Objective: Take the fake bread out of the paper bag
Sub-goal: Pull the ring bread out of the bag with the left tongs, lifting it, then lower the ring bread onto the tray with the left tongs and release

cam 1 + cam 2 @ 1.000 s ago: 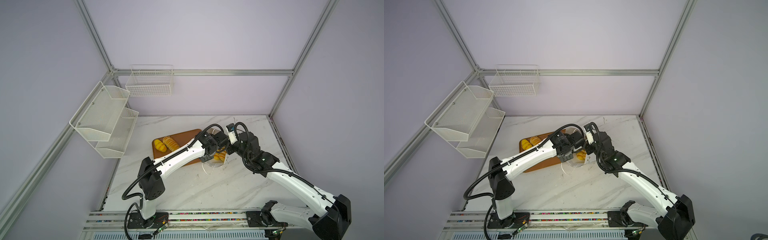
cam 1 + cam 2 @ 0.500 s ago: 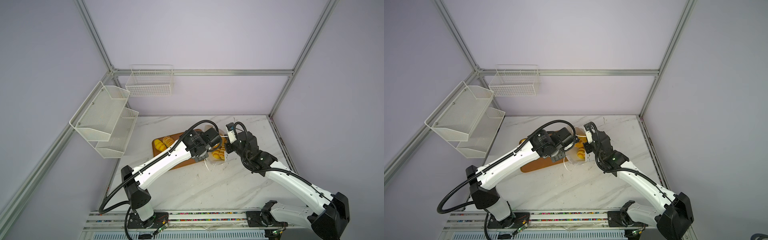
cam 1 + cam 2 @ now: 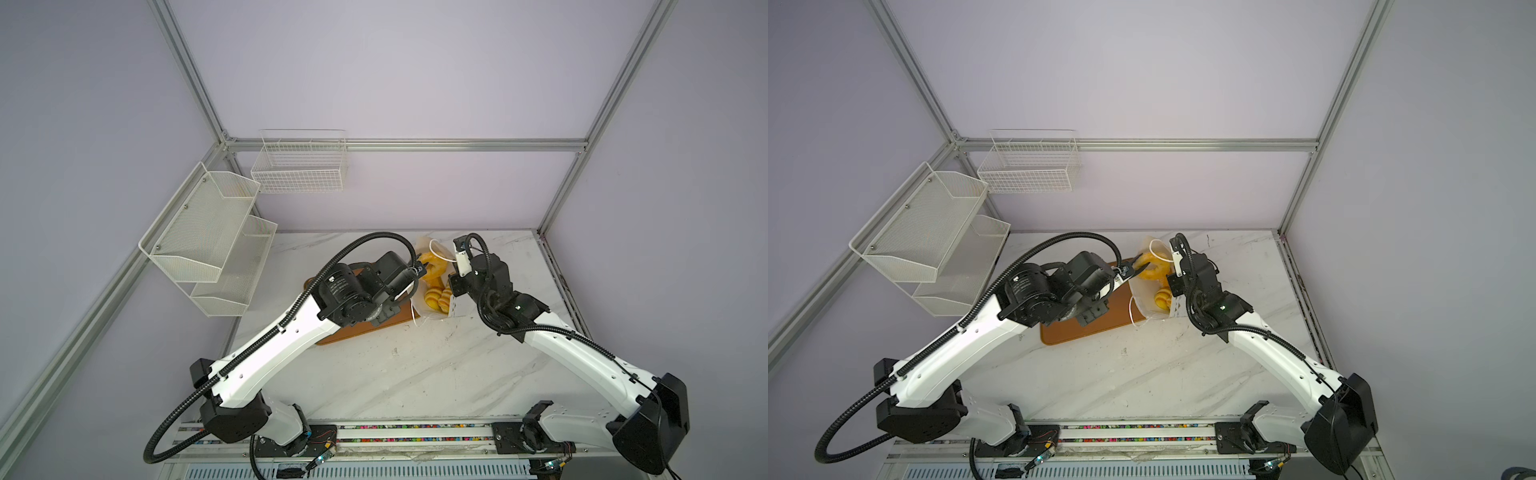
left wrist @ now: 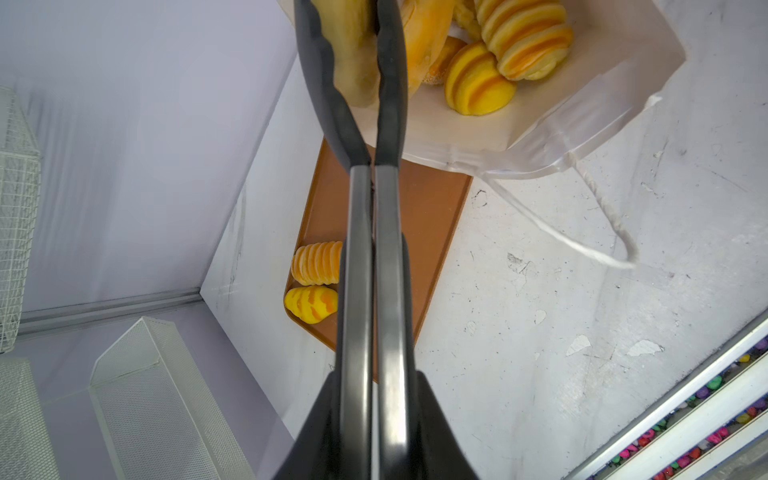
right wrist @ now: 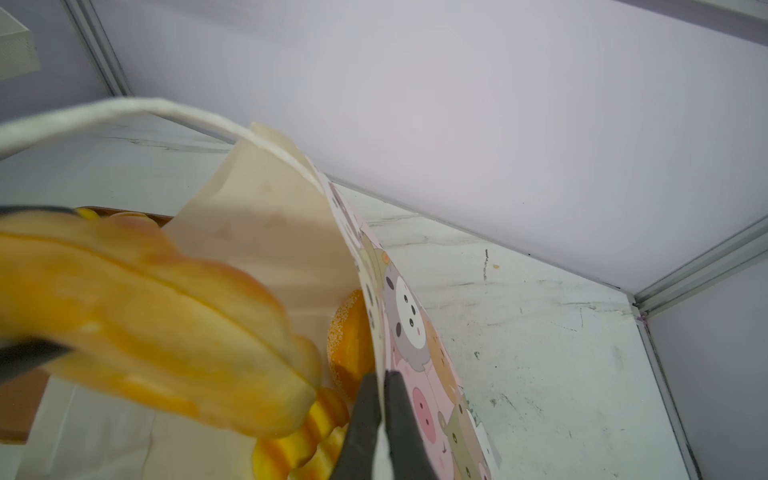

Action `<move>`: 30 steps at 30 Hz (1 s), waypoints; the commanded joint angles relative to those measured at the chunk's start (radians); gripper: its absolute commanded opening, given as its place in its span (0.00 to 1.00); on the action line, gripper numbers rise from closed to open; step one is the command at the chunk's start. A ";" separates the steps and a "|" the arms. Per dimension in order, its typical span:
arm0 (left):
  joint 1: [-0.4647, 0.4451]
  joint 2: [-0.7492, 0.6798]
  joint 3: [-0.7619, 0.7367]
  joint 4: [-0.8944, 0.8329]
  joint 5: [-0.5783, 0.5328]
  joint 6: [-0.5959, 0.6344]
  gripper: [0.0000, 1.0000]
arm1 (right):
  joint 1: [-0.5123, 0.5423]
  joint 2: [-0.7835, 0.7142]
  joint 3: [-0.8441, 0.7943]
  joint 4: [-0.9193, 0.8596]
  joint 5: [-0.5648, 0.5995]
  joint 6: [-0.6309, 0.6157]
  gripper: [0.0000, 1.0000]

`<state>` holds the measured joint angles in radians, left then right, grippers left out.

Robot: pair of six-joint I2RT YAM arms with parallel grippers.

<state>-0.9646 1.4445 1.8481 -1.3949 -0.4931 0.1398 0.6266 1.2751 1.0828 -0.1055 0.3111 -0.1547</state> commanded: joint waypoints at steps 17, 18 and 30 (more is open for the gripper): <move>0.083 -0.299 -0.191 0.103 -0.177 -0.266 0.00 | -0.137 0.141 0.236 -0.023 0.113 -0.048 0.00; 0.095 -0.302 -0.202 0.082 -0.181 -0.289 0.00 | -0.140 0.143 0.248 -0.030 0.115 -0.056 0.00; 0.214 -0.181 -0.420 -0.101 -0.183 -0.555 0.00 | -0.144 0.168 0.333 -0.092 0.162 -0.115 0.00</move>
<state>-0.7597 1.2194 1.4685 -1.4849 -0.6476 -0.3183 0.4839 1.4391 1.3842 -0.2012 0.4534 -0.2493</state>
